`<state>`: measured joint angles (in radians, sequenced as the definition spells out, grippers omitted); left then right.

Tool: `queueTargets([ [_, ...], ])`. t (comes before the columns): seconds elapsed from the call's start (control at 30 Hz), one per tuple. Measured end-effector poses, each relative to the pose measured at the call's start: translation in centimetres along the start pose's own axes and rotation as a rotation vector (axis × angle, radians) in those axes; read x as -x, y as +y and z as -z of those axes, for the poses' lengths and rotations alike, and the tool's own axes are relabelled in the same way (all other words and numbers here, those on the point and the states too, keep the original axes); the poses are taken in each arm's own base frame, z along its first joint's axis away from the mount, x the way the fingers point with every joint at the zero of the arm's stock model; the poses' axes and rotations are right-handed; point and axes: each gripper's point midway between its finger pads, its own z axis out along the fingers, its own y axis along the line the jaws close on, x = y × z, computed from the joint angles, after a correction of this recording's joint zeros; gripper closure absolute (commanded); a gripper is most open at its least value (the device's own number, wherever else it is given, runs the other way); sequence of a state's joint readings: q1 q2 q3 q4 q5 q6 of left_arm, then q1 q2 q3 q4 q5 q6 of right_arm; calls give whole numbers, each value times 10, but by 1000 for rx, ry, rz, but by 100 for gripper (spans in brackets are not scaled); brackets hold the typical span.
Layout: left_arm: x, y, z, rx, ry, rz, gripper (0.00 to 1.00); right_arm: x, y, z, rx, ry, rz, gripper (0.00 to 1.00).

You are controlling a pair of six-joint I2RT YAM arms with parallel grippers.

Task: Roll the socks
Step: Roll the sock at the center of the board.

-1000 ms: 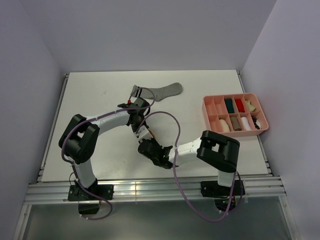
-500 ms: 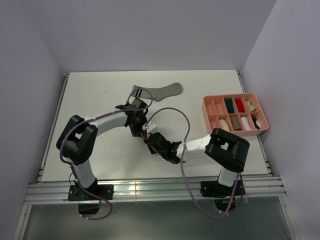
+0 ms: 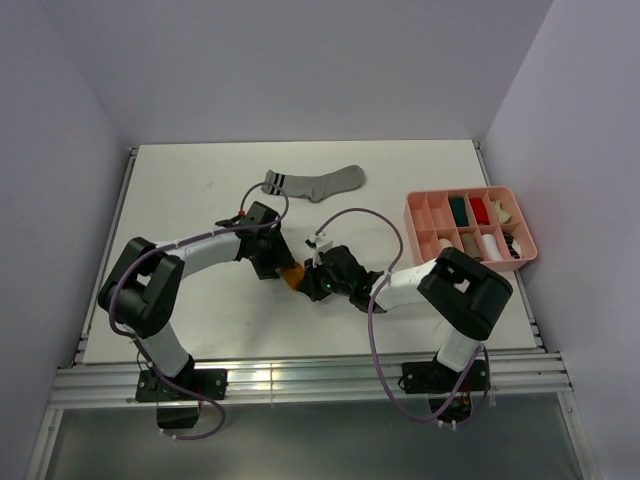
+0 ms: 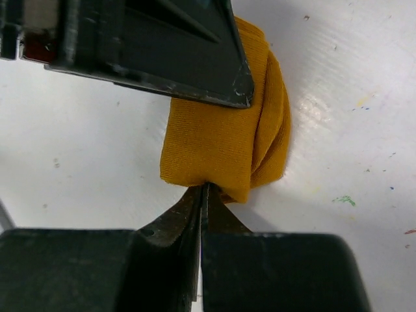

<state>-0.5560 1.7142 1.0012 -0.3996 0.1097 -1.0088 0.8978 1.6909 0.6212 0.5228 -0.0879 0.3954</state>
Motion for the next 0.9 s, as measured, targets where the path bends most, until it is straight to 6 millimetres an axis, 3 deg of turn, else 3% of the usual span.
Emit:
queueTargets([
  [0.47, 10, 5, 7, -42, -20, 44, 48, -4, -1, 4, 166, 52, -216, 100],
  [0.53, 8, 5, 6, -41, -11, 43, 51, -5, -1, 3, 192, 63, -249, 100],
  [0.7, 6, 7, -3, -26, 20, 47, 71, -5, -1, 3, 230, 82, -295, 100],
  [0.73, 7, 6, -4, -24, 27, 45, 73, -5, -1, 3, 230, 86, -296, 96],
  [0.87, 9, 1, -7, -1, 62, 22, 76, -2, -1, 5, 212, 102, -270, 58],
  [0.9, 9, 0, -8, 13, 72, 16, 76, -1, -2, 8, 200, 108, -255, 54],
])
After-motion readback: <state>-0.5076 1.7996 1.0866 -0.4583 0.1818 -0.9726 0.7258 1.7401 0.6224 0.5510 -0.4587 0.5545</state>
